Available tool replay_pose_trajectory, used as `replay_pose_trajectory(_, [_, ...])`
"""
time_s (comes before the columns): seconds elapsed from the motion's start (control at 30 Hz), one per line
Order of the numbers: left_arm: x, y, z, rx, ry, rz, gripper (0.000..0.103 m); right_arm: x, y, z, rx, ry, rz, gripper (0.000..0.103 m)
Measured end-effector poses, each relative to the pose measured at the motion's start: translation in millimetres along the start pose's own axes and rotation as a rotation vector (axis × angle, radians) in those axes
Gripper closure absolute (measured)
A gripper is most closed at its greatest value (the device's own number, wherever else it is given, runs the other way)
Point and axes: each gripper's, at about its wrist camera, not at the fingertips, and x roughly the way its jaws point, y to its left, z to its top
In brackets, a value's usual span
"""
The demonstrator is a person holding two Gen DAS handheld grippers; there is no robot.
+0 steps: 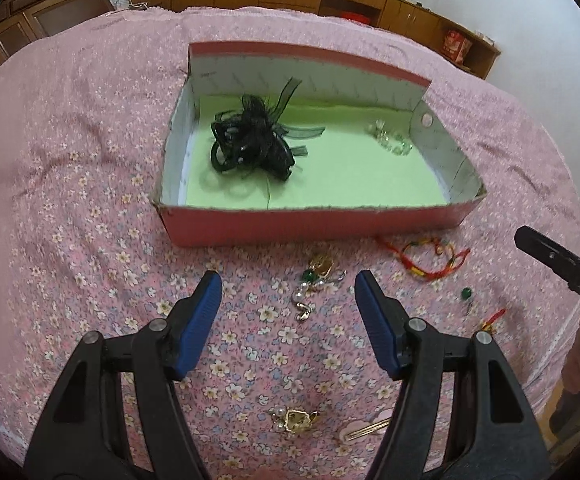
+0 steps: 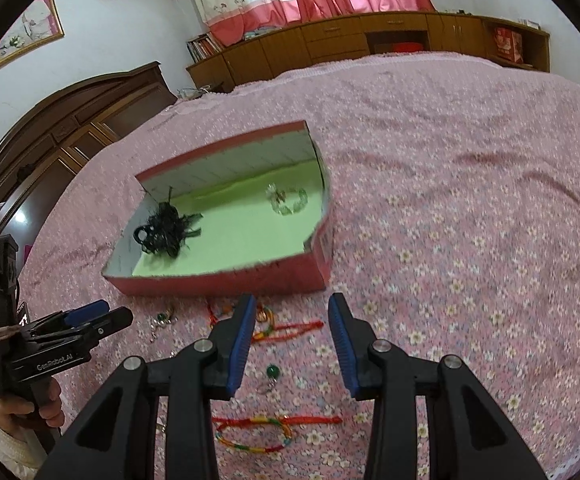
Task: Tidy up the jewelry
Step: 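Grasp the pearl and green pendant with the left tool while the right tool grasps the multicolour string bracelet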
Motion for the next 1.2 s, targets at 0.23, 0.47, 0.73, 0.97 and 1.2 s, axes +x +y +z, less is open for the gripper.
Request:
replay_pose_trajectory(0.23, [19,-7,-9,0.031,0.038,-0.005,0.052,7,-5,-9,0.009,0.029,-0.001,0.062])
replay_pose_trajectory(0.47, [37,-16,-14,0.086,0.066,0.0,0.078,12,-7,-13,0.014,0.041,0.006,0.062])
replay_pose_trajectory(0.73, [53,-22,-11,0.089,0.076,0.012,0.093,20,-9,-15,0.021,0.057,0.018,0.062])
replay_pose_trajectory(0.97, [41,-11,-11,0.058,0.053,-0.047,0.1,24,-4,-12,0.009,0.054,0.032,0.062])
replay_pose_trajectory(1.2, [11,-10,-12,0.071,0.008,-0.085,0.1,26,-2,-11,0.003,0.056,0.039,0.062])
